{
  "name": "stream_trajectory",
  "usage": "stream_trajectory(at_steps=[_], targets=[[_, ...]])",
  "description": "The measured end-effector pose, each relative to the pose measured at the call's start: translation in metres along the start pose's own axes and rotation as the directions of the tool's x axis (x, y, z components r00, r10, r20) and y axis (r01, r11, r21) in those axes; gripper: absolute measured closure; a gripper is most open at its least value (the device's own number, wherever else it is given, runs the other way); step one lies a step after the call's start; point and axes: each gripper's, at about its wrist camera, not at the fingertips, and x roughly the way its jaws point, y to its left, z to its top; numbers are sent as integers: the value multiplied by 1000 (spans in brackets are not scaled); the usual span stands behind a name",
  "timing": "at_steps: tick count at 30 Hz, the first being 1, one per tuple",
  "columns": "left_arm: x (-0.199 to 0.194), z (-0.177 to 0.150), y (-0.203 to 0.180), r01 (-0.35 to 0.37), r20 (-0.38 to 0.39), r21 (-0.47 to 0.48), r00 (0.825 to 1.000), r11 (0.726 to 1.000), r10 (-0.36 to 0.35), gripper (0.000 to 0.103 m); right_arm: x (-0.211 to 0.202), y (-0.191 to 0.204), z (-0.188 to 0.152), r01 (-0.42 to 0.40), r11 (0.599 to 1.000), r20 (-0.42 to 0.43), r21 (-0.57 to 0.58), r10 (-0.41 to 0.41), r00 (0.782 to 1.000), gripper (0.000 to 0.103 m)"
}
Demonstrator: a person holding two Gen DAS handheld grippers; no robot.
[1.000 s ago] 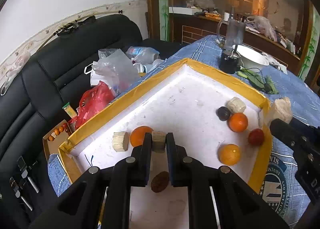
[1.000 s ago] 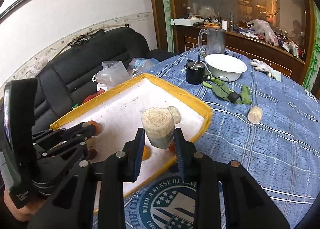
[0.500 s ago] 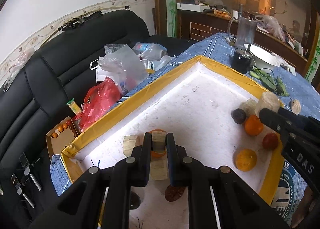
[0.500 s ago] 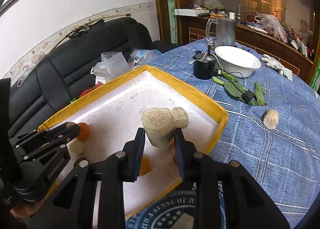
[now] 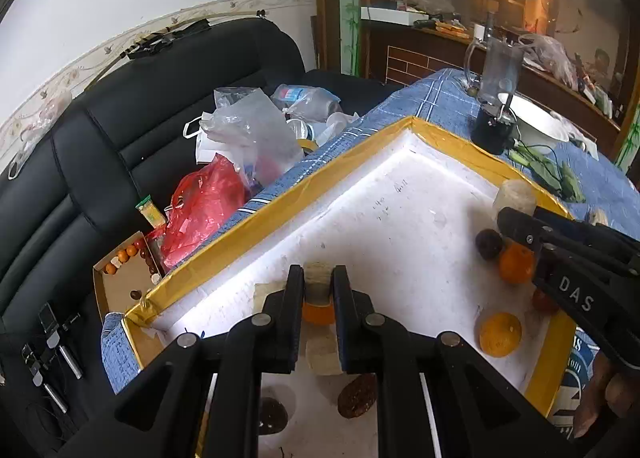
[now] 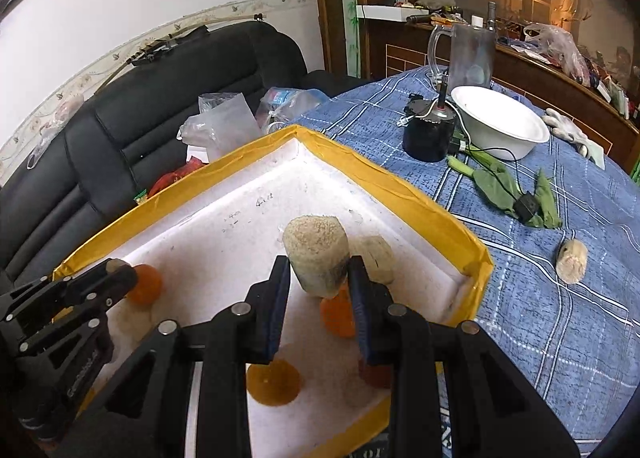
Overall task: Organize fruits
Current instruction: 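Lower both held items into the tray and open both grippers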
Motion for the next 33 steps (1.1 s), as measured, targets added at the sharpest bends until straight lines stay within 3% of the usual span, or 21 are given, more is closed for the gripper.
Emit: stream_trajectory(at_steps=[22,23,25,26,30,33], targets=[[8,3,-3,-10,-21,-3,1000,1000,10,89,29,6,13,9,1000,-28,-9,-9,1000,71],[9,4,-3,-8,-26,-4,1000,1000,8,87,30,7,13,10,1000,-29,-11,-11,1000,71],[10,6,-2,-12,-37,-8,999,1000,12,60,32,8,14,13,1000,-35,-16,-13,999,71],[10,6,-1,-15,-39,-15,999,1000,14,40,34,8,14,14,1000,-39,-16,-15,999,70],[0,5,1,-15,-8,-21,1000,1000,14,33,39,9,13,20,1000,-53,-19,-21,998,70],[-9,2,2,15,-2,-22,1000,1000,-15,18,35,10,14,33,999,-41,-27,-34,999,51]])
